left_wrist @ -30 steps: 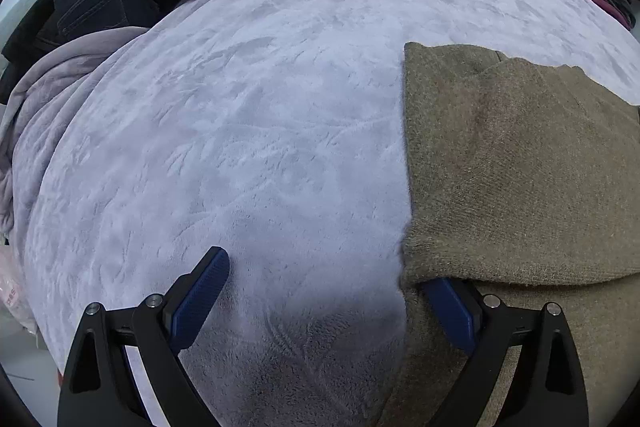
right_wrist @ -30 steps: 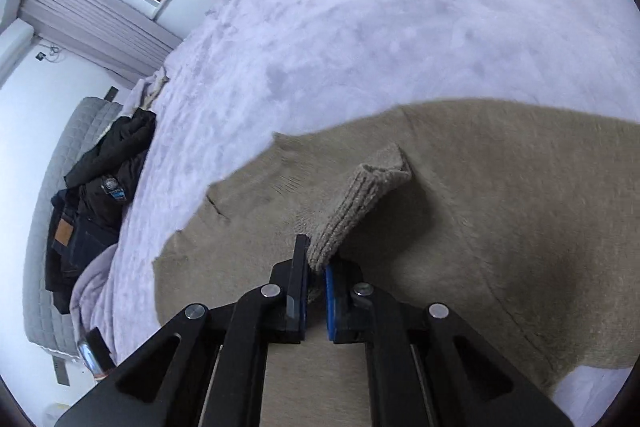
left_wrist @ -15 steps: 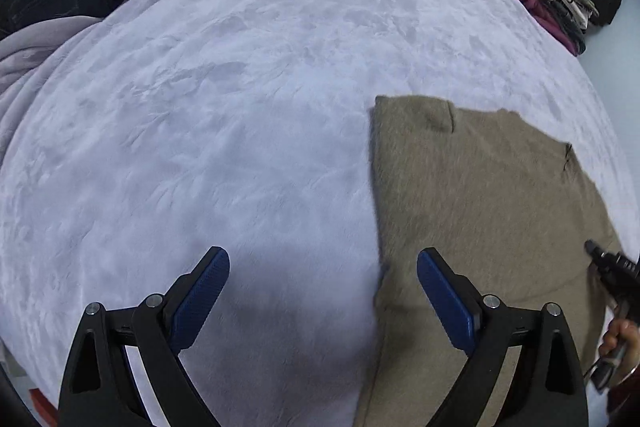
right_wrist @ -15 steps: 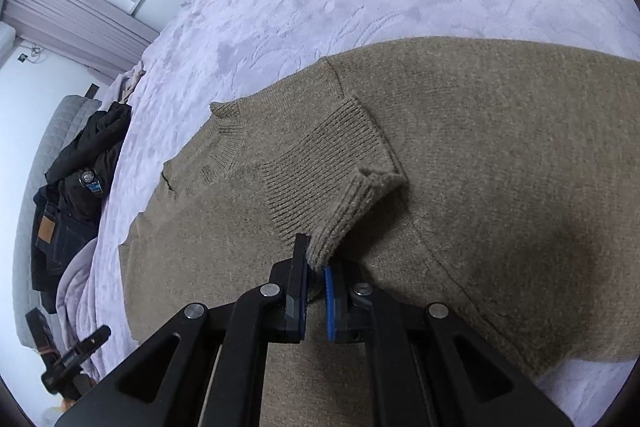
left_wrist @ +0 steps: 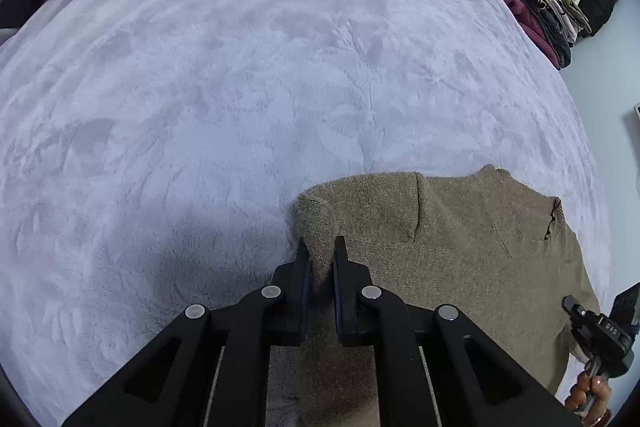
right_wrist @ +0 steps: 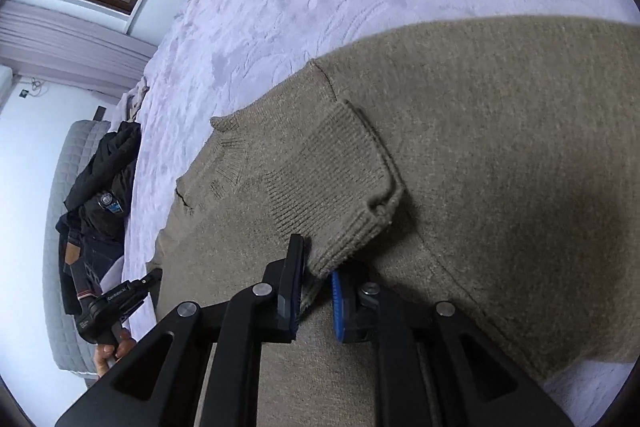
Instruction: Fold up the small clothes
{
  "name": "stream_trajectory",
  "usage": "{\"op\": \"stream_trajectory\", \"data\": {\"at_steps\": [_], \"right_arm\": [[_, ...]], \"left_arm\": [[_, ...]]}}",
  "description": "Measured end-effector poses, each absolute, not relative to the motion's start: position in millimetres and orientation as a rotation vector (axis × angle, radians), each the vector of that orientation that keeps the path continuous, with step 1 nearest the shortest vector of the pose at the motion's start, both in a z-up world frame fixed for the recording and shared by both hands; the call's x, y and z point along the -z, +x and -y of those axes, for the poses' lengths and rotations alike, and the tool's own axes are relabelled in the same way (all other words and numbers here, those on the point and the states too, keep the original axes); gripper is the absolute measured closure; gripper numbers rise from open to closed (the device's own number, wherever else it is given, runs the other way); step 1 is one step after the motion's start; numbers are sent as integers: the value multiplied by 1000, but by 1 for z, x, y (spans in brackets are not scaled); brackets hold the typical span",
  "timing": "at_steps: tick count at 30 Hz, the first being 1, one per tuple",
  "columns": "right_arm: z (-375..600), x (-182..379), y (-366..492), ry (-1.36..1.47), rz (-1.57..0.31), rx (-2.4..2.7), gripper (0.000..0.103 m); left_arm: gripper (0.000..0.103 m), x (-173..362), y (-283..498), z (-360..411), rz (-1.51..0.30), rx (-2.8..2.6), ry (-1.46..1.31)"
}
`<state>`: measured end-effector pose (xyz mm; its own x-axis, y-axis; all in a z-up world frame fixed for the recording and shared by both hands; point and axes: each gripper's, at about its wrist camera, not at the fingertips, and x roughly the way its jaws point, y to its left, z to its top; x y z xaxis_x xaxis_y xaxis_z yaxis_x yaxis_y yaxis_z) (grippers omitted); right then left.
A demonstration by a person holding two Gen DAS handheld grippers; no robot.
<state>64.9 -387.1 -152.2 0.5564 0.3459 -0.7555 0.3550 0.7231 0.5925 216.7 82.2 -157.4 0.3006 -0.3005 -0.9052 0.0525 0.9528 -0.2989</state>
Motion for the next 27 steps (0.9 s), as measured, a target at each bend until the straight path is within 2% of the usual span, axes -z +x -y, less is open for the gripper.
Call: {"op": "stream_trajectory", "data": {"at_steps": [4,7,8,9,10,12,16,18,19,24,25,26,27], "right_arm": [[377,115,63,590,-946,-5,95],[380,130,65,542,-997,14,95],[384,139,66,560,-1018,11,95],[388,149,67,590,-1034,6,95],[393,154,65,632,-1034,5,95],[398,153,59,681,-1013,12,91],[395,138,46,665,-1014,34,77],[391,131,37,692,-1008,12,59],[387,128,32,711,-1007,-9,57],[354,137,23,766,-1050,-136,56],[347,141,23,770,-1061,-157,56],[339,145,23,773,-1074,-180,56],[333,149,25,776,-1089,-201,56]], "left_arm": [[93,162,216,-76,-1239,236,-152],[91,168,217,-74,-1225,217,-132],[87,168,216,-75,-1223,205,-130],[74,165,215,-75,-1220,184,-113],[53,161,213,-77,-1212,161,-92],[38,147,202,-84,-1173,121,-52],[38,134,174,-95,-1208,170,-49],[38,140,155,-94,-1276,211,-42],[38,145,147,-95,-1305,229,-50],[38,173,129,-94,-1378,291,-190],[45,173,129,-94,-1375,308,-221],[59,173,129,-95,-1376,336,-259],[80,173,128,-94,-1392,375,-292]]}}
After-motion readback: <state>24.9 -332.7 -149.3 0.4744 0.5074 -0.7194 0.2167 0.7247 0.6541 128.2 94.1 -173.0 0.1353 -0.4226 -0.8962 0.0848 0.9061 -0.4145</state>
